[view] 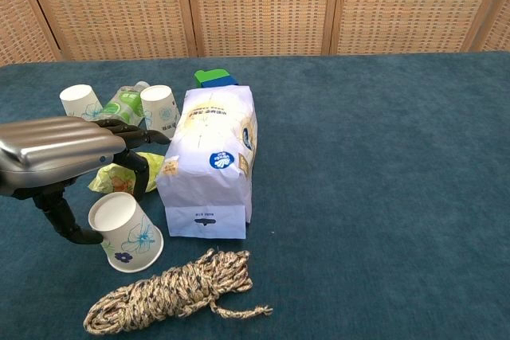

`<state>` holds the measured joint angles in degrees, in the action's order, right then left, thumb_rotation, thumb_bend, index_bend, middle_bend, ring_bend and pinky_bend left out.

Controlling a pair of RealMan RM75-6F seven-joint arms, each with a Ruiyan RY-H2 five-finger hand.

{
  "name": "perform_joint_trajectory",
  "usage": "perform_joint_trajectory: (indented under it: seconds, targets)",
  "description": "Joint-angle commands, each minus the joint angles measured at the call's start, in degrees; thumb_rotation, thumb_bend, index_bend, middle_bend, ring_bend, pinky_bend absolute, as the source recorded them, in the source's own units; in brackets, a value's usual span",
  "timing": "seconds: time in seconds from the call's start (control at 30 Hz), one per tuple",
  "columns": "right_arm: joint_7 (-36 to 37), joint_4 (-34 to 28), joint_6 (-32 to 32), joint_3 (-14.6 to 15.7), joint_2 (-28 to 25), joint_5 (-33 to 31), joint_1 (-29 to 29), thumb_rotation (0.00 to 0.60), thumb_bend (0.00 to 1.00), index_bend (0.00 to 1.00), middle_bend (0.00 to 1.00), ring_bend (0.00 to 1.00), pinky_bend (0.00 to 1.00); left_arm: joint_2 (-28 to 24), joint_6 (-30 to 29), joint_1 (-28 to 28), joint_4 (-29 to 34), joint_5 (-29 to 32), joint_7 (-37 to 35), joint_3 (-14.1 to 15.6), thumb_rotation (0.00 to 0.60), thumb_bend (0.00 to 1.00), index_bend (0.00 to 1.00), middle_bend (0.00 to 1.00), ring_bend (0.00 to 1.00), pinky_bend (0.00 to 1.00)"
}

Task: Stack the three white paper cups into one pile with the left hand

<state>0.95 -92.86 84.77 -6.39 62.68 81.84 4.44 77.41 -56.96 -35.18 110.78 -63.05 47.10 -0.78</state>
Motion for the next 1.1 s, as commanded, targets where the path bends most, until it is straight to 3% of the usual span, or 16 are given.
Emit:
perform_joint_trajectory:
  seconds: [0.03,0.33,0.7,0.9,1.1]
  targets:
    - [0.0,0.0,0.1,0.0,0.1,0.1,0.0,0.600,0.00,0.00,0.00,0.00,0.00,0.0,-0.4,-0.1,-0.1,-0.2,-0.4,0.3,0.600,0.22,0.50,0.00,0.00,0.00]
    - [0.0,0.1,0.0,0.0,0.1,0.0,-0.1,0.600,0.00,0.00,0.00,0.00,0.00,-2.6,-2.6,-0.3,1.8,-2.5,-3.4,-0.3,0.600,0.22,0.50,0.00,0.00,0.00]
    - [-0.1,0.2,-0.2,0.1,0.2,0.1,0.0,0.600,0.00,0.00,0.00,0.00,0.00,-14.3,-3.8,-1.5,6.1,-3.4,-8.7,-4.0,0.600,0.22,0.50,0.00,0.00,0.00]
    - [0.5,0.3,-0.8,0.0,0.2,-0.5,0.1,0.600,0.00,0.00,0.00,0.00,0.00,-16.6,-2.7,-2.9,4.6,-0.6,-12.7,-6.8,0.600,0.22,0.50,0.00,0.00,0.00]
    - [1.2,0.9,-1.9,0.0,0.3,-1.0,0.5,0.600,0.00,0.00,0.00,0.00,0.00,-15.0,-1.5,-5.8,-0.8,2.7,-14.7,-10.0,0.600,0.22,0.50,0.00,0.00,0.00]
